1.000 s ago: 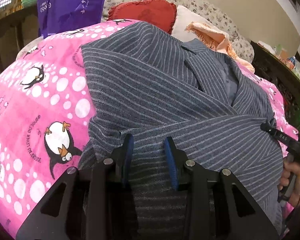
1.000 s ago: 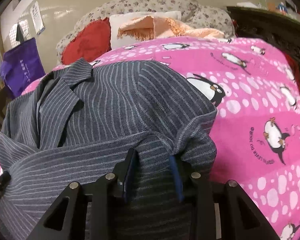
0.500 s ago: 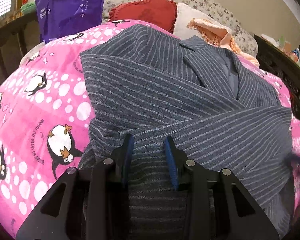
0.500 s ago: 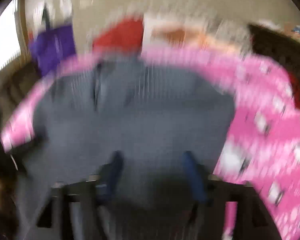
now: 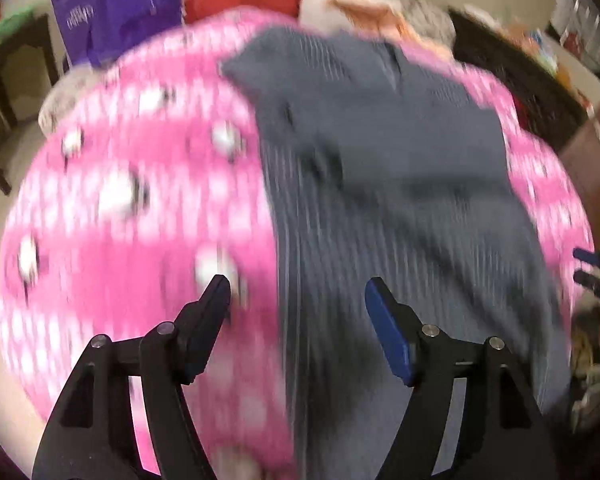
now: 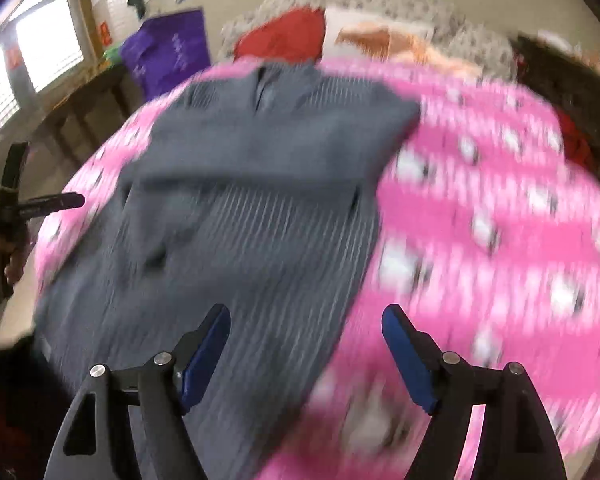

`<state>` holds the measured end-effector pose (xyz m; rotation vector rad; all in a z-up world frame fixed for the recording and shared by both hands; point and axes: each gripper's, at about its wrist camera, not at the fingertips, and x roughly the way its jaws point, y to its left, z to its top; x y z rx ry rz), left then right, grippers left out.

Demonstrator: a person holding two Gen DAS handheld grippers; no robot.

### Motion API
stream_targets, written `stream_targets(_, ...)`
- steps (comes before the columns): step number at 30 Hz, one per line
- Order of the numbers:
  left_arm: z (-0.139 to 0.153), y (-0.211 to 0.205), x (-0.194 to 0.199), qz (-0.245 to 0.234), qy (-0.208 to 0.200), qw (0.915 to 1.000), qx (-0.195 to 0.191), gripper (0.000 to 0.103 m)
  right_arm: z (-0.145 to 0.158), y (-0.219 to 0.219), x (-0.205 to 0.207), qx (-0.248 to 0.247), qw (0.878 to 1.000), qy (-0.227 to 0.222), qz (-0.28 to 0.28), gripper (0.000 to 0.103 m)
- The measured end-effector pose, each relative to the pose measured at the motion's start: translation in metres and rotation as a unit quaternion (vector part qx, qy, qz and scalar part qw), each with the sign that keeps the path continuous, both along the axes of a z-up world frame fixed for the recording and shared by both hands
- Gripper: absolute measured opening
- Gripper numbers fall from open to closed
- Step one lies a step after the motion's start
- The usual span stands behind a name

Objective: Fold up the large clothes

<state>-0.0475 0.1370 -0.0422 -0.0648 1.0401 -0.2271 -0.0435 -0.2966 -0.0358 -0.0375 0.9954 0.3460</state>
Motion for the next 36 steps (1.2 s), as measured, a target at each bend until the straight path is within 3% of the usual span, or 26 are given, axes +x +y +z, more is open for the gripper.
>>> stream_targets(4, -0.035, -0.012, -0.050, -0.046, 0.055, 0.9971, -0.027, 0.070, -0.035, -0.002, -0.045, 0.097, 0.994, 0.050, -0.007, 0.076)
stream_targets(6, -0.039, -0.019, -0.067, -0.057, 0.023, 0.9981, -0.011, 0.070, -0.055, -0.005, -0.054, 0.127, 0.988, 0.082, -0.021, 0.076)
stream_targets(8, -0.040, -0.024, -0.077, -0.067, 0.011, 0.9977, 0.000, 0.071, -0.054, -0.004, -0.062, 0.130, 0.989, 0.067, -0.018, 0.077)
stream_targets(10, -0.040, -0.026, -0.081, -0.076, 0.013, 0.9969, -0.014, 0.070, -0.052, -0.003, -0.065, 0.155, 0.985, 0.074, 0.002, 0.076)
stream_targets(12, -0.038, -0.025, -0.083, -0.088, 0.017, 0.9948, -0.049, 0.069, -0.050, -0.002, -0.069, 0.177, 0.982, 0.070, 0.018, 0.069)
stream_targets(14, -0.037, -0.023, -0.086, -0.094, 0.020, 0.9923, -0.078, 0.048, -0.047, -0.003, -0.071, 0.188, 0.980, 0.055, 0.030, 0.053)
stream_targets(17, -0.038, -0.021, -0.088, -0.088, 0.020, 0.9934, -0.071, 0.030, -0.053, -0.006, -0.070, 0.187, 0.980, 0.057, 0.027, 0.041)
stream_targets(24, -0.040, -0.015, -0.088, -0.081, 0.030, 0.9943, -0.063, 0.032, -0.056, -0.005, -0.070, 0.175, 0.982, 0.057, 0.036, 0.038)
stream_targets(28, -0.044, -0.012, -0.085, -0.084, 0.041, 0.9908, -0.097, 0.046, -0.059, -0.005, -0.066, 0.195, 0.979, 0.056, 0.029, 0.038)
stream_targets(31, -0.041, -0.014, -0.084, -0.090, 0.046, 0.9895, -0.103, 0.046, -0.054, -0.002, -0.067, 0.207, 0.976, 0.045, 0.041, 0.038)
stream_targets(32, -0.038, -0.015, -0.085, -0.091, 0.042, 0.9900, -0.099, 0.029, -0.051, -0.002, -0.069, 0.216, 0.974, 0.039, 0.052, 0.038)
stream_targets(33, -0.035, -0.014, -0.084, -0.092, 0.034, 0.9907, -0.095, 0.021, -0.048, -0.003, -0.071, 0.225, 0.972, 0.032, 0.063, 0.038)
stream_targets(34, -0.032, -0.011, -0.083, -0.087, 0.028, 0.9911, -0.097, 0.016, -0.046, -0.003, -0.073, 0.228, 0.971, 0.024, 0.069, 0.035)
stream_targets(36, -0.029, -0.007, -0.080, -0.082, 0.020, 0.9908, -0.106, 0.015, -0.050, -0.004, -0.072, 0.230, 0.970, 0.031, 0.067, 0.033)
